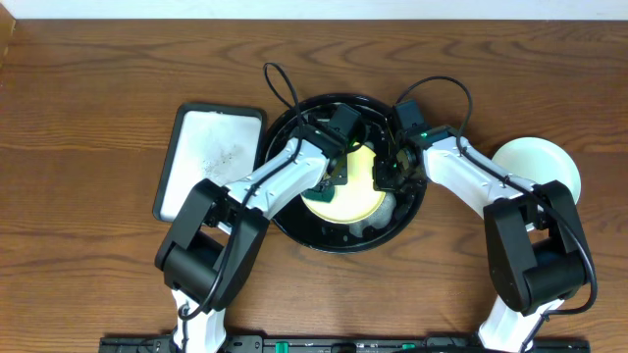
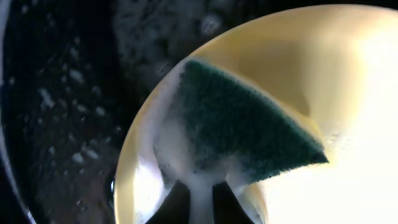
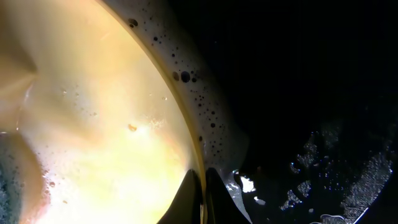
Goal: Clean dirty plates on tray and stack at the side
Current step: 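Scrub the yellow plate with the sponge while the right gripper holds its rim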
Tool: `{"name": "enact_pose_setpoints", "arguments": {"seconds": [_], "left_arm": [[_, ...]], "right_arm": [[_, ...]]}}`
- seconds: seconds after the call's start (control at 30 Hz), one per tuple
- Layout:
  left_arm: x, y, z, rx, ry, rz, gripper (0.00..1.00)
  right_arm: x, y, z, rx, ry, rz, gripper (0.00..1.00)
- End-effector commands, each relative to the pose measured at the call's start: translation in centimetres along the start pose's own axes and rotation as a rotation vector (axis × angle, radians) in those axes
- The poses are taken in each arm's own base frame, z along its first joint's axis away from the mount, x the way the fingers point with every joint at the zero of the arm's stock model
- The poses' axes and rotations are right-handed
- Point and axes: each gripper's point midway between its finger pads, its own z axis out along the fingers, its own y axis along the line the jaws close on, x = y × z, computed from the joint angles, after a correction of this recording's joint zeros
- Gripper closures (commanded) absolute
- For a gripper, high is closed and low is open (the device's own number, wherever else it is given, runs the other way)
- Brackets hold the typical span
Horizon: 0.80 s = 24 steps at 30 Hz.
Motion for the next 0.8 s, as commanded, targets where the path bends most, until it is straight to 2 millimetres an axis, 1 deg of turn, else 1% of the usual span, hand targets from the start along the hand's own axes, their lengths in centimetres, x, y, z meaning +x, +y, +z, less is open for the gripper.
{"name": "enact_pose_setpoints", "arguments": {"seconds": [0.0,0.1,0.2,0.37,0.47,0.53,0.67,0.77], "left_arm": [[3.9,4.5,3.3,-0.154,0.158,-0.075,0.92],[5.7,1.7,3.1,-0.005,0.275,-0.136,0.93],[6.9,-0.1,2.5,0.091,0.360,-0.193,0.93],[7.9,-2.2,1.8,0.188,0.435,-0.235,0.92],[8.4,-3.5,1.5,0.242,0.461,-0.228,0.92],[8.4,-4.9,1.2,0.298,0.464,-0.221,0.92],[7.3,-7.7,1.1,0.390,0.388,-0.173,0.92],[6.2,-9.2,1.0,0.446,0.327,-0.142,0.92]], "right_arm": [[1.0,-1.5,0.8,0.065,0.031,-0.021,0.99],[0.9,-1.4,0.8,0.065,0.030,-0.021,0.99],[0.9,-1.4,0.8,0.065,0.030,-0.021,0.99],[0.9,-1.4,0.8,0.063,0.027,-0.021,0.99],[0.8,-1.4,0.8,0.062,0.023,-0.021,0.99],[0.8,-1.4,0.8,0.062,0.023,-0.021,0.99],[0.8,-1.4,0.8,0.062,0.023,-0.021,0.99],[0.8,-1.4,0.8,0.062,0.025,-0.021,0.99]]}}
